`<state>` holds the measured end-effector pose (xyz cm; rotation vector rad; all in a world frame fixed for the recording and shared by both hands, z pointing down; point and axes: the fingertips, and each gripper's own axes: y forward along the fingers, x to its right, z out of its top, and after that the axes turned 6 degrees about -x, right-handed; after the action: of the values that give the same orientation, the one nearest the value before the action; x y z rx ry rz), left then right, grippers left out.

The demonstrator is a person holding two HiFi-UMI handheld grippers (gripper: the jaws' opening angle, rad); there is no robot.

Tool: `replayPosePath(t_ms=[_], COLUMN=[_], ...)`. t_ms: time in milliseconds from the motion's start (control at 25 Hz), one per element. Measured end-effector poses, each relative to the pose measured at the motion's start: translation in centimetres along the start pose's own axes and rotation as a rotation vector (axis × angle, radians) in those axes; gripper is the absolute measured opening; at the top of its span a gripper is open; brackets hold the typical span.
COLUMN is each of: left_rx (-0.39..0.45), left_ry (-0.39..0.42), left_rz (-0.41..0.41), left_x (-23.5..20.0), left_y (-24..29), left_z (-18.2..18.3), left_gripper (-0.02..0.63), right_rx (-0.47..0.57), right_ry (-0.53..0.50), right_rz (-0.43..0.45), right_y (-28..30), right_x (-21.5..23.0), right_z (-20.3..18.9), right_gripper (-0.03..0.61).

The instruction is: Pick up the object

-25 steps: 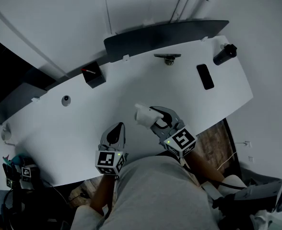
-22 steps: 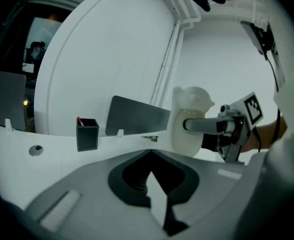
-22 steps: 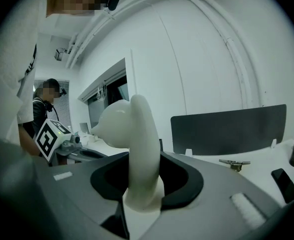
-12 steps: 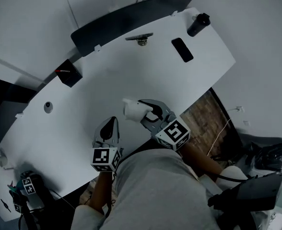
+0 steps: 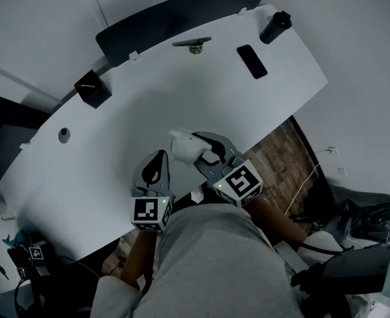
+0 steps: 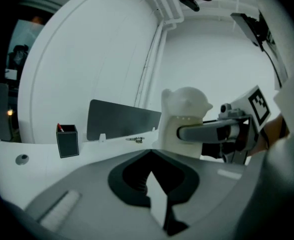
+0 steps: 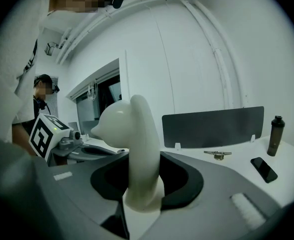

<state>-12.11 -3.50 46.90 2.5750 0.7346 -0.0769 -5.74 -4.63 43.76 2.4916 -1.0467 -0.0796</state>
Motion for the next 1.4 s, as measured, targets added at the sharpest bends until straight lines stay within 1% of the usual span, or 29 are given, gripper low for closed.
replayPosePath(t_ms=[240, 440, 640, 840, 960, 1120, 1280, 1400], left_rx=[0.036, 0.041, 0.025, 0.004, -0.015, -0.032, -0.033, -0.021], left_ry=[0.027, 0.016, 0.020, 0.015, 0.031, 0.025, 0.035, 0.025], left_rz=[0.060, 0.114, 0.158, 0.244, 0.286, 0.332, 0.349, 0.359], left_x=[3.9, 8.1, 12.7, 16.9, 18.8, 19.8, 19.9, 19.2], left_y=[0.4, 0.4, -0.3, -1.5, -3.1, -5.7, -7.4, -8.8], left_z=[0.7, 0.2, -1.1, -3.1, -4.3, -5.4, -5.4, -5.6], left_gripper=[0.000, 0.000, 0.000, 0.000, 0.000, 0.000, 0.000, 0.000], right_rx=[0.039, 0.055, 0.068, 0.068, 0.058, 0.040, 0.069, 0.086], right_ry=[-0.011, -0.018, -0.008, 0.007, 0.005, 0.006, 0.002, 0.006], right_rz=[0.028, 0.040, 0.061, 0.133, 0.163, 0.158, 0.165, 0.165], right_y=[-3.1, -6.7, -10.6, -14.0, -15.1, -15.9, -15.9, -15.7], right_x=[0.6, 1.5, 2.0, 1.8, 1.1, -0.3, -1.6, -2.6], right_z=[-0.6, -2.2, -3.8, -6.4, -7.8, -8.9, -7.7, -7.1], right_gripper=[0.144, 0.144, 0.144, 0.144, 0.144, 0.144, 0.144, 0.144])
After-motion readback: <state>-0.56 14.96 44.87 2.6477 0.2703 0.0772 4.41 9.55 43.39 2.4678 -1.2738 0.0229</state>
